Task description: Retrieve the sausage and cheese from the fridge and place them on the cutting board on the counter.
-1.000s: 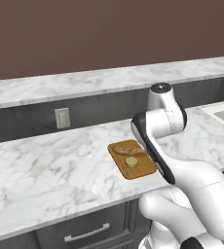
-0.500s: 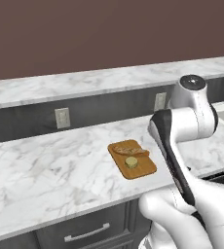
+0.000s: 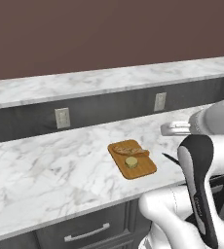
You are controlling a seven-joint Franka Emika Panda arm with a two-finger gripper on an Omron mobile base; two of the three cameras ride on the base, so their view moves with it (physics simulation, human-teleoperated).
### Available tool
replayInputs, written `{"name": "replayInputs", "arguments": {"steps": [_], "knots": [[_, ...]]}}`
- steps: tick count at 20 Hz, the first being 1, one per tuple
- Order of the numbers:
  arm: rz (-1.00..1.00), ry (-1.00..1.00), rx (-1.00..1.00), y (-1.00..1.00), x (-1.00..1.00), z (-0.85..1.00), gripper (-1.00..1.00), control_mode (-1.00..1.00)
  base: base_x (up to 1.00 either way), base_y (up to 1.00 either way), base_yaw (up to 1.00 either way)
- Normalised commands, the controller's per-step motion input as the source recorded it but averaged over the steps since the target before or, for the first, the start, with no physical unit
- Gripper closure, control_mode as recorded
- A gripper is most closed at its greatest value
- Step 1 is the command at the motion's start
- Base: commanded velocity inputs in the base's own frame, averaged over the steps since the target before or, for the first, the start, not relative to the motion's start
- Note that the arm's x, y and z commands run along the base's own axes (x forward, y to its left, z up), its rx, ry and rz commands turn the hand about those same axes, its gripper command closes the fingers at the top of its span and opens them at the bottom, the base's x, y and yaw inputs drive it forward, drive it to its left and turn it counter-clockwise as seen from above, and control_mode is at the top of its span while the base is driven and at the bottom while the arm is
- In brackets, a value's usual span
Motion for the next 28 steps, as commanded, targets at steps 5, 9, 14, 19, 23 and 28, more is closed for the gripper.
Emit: {"name": "replayInputs", "arguments": {"steps": [5,9,14,19,23,28], "knots": [[-0.17,0.01,0.1,-0.03,-0.25,0.85,-1.0,-1.0,0.0,0.0,0.0],[-0.15,0.07,0.0,0.0,-0.35,0.61,-1.0,-1.0,0.0,0.0,0.0],[-0.01,0.0,0.0,-0.01,-0.42,0.02,-1.0,-1.0,0.0,0.0,0.0],[0.0,-0.06,0.0,0.0,-0.38,-0.19,-1.0,-1.0,0.0,0.0,0.0],[0.0,-0.01,0.0,0.0,-0.17,-0.23,-1.0,-1.0,0.0,0.0,0.0],[0.0,0.0,0.0,0.0,0.0,0.0,-1.0,1.0,-0.02,-0.03,0.0]]}}
